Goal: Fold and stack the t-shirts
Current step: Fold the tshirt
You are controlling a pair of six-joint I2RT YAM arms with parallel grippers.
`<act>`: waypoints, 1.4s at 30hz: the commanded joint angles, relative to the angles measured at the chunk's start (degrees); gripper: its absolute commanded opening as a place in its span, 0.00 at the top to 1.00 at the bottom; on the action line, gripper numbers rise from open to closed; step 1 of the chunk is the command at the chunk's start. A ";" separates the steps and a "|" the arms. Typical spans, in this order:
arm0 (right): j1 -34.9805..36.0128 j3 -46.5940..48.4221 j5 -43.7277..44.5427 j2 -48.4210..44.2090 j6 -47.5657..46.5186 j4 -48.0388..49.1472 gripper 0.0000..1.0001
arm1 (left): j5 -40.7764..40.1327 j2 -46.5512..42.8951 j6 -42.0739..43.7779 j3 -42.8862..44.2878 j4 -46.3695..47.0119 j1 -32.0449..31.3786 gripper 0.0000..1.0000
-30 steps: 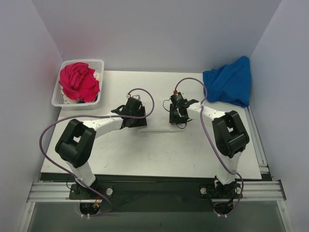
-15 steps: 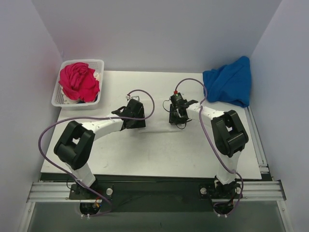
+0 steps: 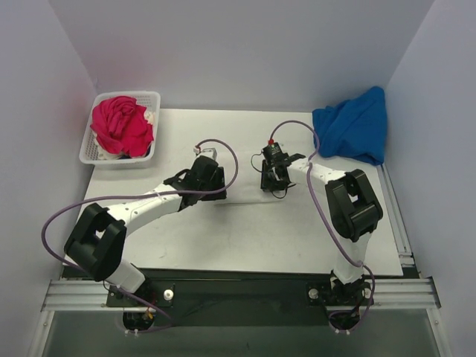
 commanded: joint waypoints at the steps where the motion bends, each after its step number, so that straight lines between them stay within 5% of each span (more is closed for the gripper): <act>1: 0.32 -0.76 -0.55 0.19 0.20 -1.62 0.69 | 0.90 2.61 -0.79 -2.80 6.01 -0.39 0.36; 8: 0.14 -1.03 -0.56 0.63 0.38 -1.45 0.69 | 0.38 9.30 -0.70 -3.16 5.70 -0.39 0.36; 18: 0.05 -2.08 -0.47 0.90 1.35 -1.27 0.70 | -11.39 11.77 -4.75 0.35 -9.86 -0.39 0.36; 34: 1.37 -4.54 0.67 -7.60 -1.81 -1.71 0.73 | -10.43 -7.82 -4.40 -4.83 -10.22 -0.30 0.36; 42: -0.55 -4.37 2.61 -17.56 -0.77 -2.68 0.54 | -11.40 -9.94 -2.64 -2.64 -9.61 0.40 0.35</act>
